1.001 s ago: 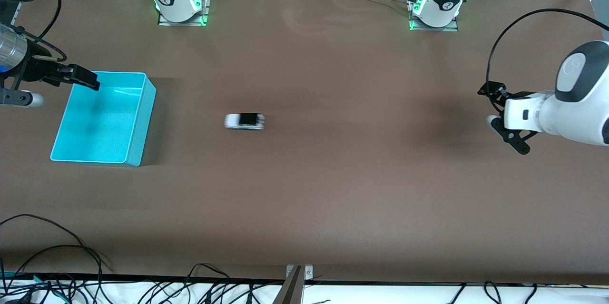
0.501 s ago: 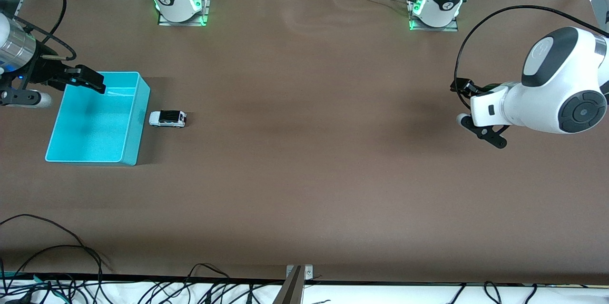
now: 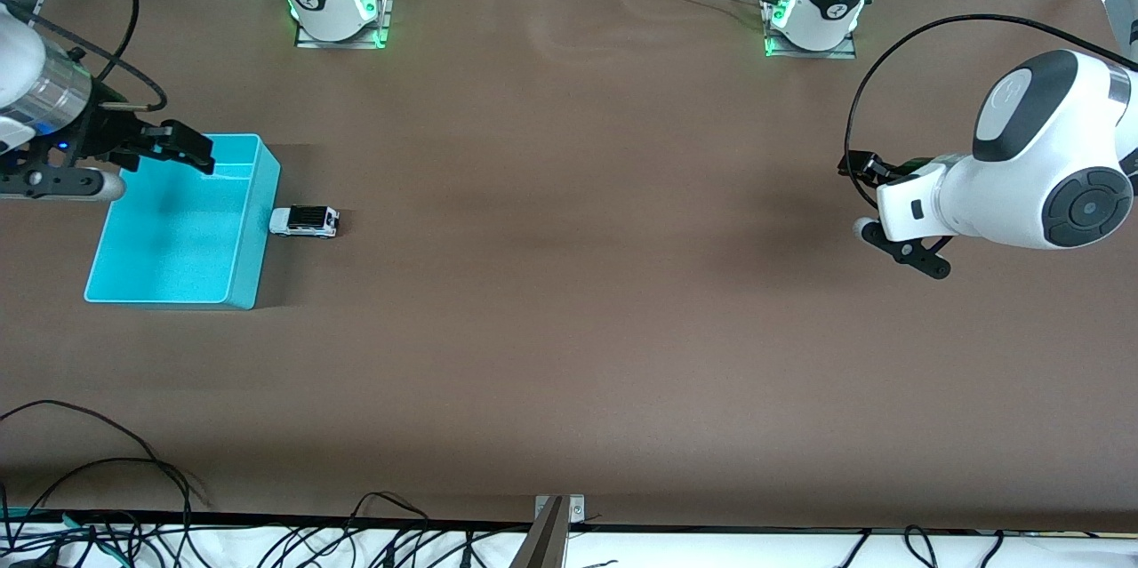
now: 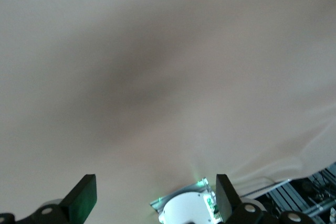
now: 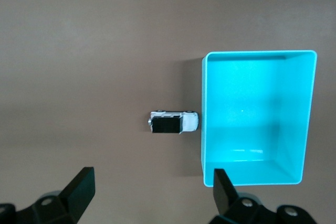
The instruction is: Wind and store white jeep toy
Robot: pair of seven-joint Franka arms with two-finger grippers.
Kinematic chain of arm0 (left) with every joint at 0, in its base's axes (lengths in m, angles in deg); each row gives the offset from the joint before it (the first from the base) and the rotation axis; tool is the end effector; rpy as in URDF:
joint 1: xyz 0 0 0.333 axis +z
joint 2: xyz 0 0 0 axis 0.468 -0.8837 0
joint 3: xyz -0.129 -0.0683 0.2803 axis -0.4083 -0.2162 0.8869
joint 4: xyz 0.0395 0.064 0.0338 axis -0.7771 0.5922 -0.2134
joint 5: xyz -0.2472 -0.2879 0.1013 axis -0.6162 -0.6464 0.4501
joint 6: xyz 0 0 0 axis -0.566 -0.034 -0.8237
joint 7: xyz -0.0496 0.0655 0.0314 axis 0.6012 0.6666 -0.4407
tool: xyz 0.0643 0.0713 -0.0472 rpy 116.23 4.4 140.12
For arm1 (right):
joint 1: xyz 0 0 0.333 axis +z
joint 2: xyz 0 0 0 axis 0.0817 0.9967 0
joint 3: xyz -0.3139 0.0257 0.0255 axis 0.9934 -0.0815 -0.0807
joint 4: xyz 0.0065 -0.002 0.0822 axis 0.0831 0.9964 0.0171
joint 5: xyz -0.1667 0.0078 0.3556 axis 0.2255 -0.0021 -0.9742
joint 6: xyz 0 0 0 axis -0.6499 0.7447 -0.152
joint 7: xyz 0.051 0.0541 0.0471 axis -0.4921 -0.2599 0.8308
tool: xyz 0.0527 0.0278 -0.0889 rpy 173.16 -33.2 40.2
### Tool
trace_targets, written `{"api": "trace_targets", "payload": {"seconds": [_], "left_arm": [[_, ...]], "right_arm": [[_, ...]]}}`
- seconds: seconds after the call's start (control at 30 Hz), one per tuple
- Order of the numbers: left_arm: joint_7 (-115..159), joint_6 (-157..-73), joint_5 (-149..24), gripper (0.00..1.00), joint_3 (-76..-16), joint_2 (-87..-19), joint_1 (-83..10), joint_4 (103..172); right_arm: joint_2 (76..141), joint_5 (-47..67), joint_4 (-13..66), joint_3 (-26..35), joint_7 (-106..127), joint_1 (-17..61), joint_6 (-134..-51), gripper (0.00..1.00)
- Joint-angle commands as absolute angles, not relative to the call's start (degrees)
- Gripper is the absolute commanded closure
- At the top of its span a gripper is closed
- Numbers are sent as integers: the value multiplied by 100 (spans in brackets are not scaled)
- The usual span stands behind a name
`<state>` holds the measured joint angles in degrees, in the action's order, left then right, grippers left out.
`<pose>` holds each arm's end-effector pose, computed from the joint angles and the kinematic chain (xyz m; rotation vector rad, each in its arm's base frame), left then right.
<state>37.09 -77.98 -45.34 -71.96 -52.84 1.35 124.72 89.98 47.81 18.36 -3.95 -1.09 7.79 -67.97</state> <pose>0.6006 -0.0789 0.4381 2.8517 -0.6445 -0.6749 0.5745 0.0579 0.5745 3.1168 -0.0134 -0.1129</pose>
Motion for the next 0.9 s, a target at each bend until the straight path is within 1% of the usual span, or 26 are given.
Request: {"api": "trace_targets", "payload": {"seconds": [0.0,0.13,0.4,0.63,0.7,0.87], "left_arm": [[3510,-7985,-4520,0,-7216,-5213,163,12416],[3483,-8020,-4502,0,-7216,-5072,145,12416],[3422,-8020,-4388,0,-7207,-4940,128,12416],[3448,-8187,-4405,0,-7093,-4756,102,12504],[3448,-8205,-4414,0,-6848,-4686,-117,12504],[3510,-8363,-4493,0,-5837,-4422,-811,12522]], "right_arm": [[8977,4893,1807,-424,-62,794,-6682,0],[9003,4919,1798,-424,121,803,-6708,0],[9232,4911,1798,-424,1738,820,-6779,0],[9425,4911,1912,-424,3002,829,-6717,0],[9451,4902,2000,-424,3609,820,-6726,0],[9627,4867,2140,-424,4551,803,-6805,0]]}}
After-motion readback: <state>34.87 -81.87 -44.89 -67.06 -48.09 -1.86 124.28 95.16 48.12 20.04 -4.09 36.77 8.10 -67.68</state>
